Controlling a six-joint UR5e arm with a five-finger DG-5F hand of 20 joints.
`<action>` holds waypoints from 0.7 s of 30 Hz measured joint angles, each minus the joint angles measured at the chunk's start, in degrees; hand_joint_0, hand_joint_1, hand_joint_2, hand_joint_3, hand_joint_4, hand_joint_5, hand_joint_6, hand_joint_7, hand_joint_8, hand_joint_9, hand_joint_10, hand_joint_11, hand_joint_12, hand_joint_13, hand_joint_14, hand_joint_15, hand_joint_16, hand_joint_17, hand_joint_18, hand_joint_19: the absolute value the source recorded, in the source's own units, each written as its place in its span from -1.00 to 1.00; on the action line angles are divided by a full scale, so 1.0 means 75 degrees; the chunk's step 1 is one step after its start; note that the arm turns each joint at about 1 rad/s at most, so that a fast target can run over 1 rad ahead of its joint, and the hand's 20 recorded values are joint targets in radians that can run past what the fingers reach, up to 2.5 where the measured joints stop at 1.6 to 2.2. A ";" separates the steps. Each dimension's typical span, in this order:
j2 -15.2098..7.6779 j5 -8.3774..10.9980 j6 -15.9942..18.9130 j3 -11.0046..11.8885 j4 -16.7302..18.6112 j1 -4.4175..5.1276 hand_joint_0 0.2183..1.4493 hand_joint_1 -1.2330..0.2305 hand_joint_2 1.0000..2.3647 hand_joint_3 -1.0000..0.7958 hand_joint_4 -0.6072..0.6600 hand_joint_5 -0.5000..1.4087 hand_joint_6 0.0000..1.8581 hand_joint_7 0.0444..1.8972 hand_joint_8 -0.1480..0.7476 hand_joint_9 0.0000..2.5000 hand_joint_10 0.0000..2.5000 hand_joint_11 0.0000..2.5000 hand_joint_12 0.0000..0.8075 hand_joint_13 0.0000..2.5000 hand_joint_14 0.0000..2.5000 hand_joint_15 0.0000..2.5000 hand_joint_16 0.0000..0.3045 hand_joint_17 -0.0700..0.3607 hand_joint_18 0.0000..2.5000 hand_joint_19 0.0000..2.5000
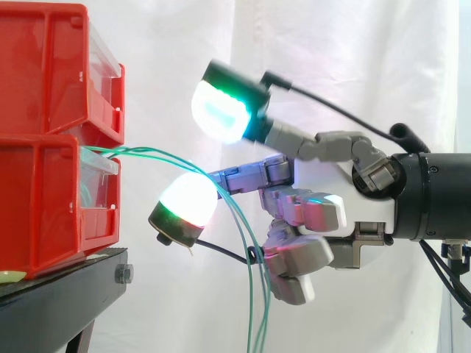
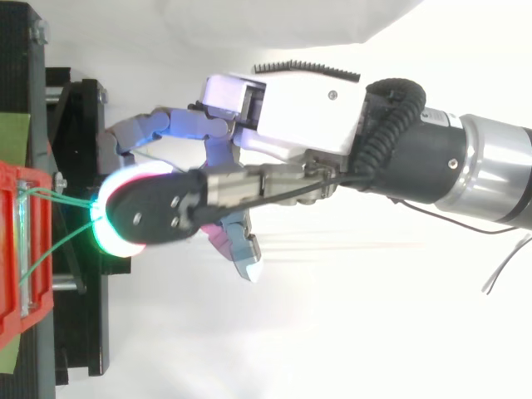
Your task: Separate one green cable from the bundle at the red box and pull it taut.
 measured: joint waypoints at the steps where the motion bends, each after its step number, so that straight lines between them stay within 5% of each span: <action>1: 0.0000 0.0044 0.0008 0.0005 -0.0008 0.0001 -0.12 -0.11 -1.00 -0.44 0.09 -0.32 -0.46 0.31 -0.39 0.56 -0.99 -0.83 0.13 0.15 -0.99 -0.31 -0.58 -0.01 0.12 -0.47; 11: 0.0001 0.0269 0.0271 0.0010 -0.0232 0.0030 -0.05 -0.26 -0.98 -0.25 0.05 -0.32 -0.46 0.33 -0.17 0.54 -0.99 -0.80 0.14 0.15 -0.99 -0.27 -0.59 -0.03 0.06 -0.40; 14: 0.0000 0.0290 0.0284 0.0010 -0.0272 0.0037 -0.21 -0.21 -1.00 -0.41 0.10 -0.33 -0.46 0.33 -0.18 0.51 -0.99 -0.84 0.13 0.17 -0.99 -0.28 -0.56 0.03 0.11 -0.46; 17: 0.0000 0.0304 0.0287 0.0007 -0.0294 0.0035 -0.70 0.35 -1.00 -0.44 0.23 -0.33 -0.46 0.32 -0.04 0.50 -1.00 -1.00 0.31 0.20 -0.99 -0.43 -0.38 0.32 0.24 -0.62; 21: 0.0000 0.0312 0.0279 0.0007 -0.0323 0.0040 -0.72 0.69 -1.00 -0.44 0.14 -0.32 -0.46 0.33 -0.16 0.48 -1.00 -1.00 0.26 0.11 -0.99 -0.59 -0.40 0.28 0.09 -0.66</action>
